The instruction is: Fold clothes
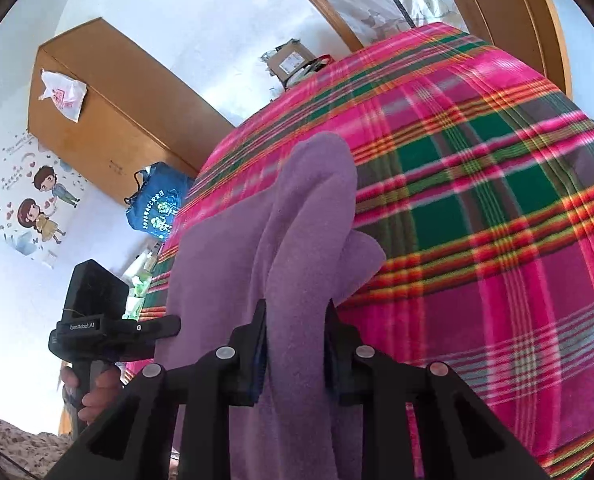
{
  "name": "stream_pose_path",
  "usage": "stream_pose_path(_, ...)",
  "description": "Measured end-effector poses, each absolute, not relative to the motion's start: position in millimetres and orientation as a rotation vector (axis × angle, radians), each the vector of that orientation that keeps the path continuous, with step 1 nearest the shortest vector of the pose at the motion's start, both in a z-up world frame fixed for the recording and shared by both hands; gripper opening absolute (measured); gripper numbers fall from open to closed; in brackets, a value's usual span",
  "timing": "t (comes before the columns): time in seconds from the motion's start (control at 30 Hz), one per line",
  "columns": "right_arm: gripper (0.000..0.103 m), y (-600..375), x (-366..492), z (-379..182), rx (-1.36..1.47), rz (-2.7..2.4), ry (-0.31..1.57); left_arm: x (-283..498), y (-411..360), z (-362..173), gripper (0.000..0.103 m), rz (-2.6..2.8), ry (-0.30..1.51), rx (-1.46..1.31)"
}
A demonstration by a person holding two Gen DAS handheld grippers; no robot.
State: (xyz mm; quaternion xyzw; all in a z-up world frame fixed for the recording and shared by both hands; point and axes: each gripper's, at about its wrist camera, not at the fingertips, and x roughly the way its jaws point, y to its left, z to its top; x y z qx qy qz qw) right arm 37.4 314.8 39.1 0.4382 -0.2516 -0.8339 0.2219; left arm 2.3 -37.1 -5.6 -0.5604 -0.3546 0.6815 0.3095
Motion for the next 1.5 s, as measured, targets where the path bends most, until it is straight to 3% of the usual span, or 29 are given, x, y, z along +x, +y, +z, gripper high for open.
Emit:
stream_pose_path(1.07, 0.024, 157.9, -79.6, 18.2, 1.149, -2.109, -0.703, -99.0, -172.1, 16.6, 0.032, 2.102, -1.190, -1.359)
stream_pose_path(1.5, 0.024, 101.1, -121.4, 8.9, 1.154, -2.042, -0.735, -133.7, -226.6, 18.4, 0.032, 2.227, -1.209, -1.346)
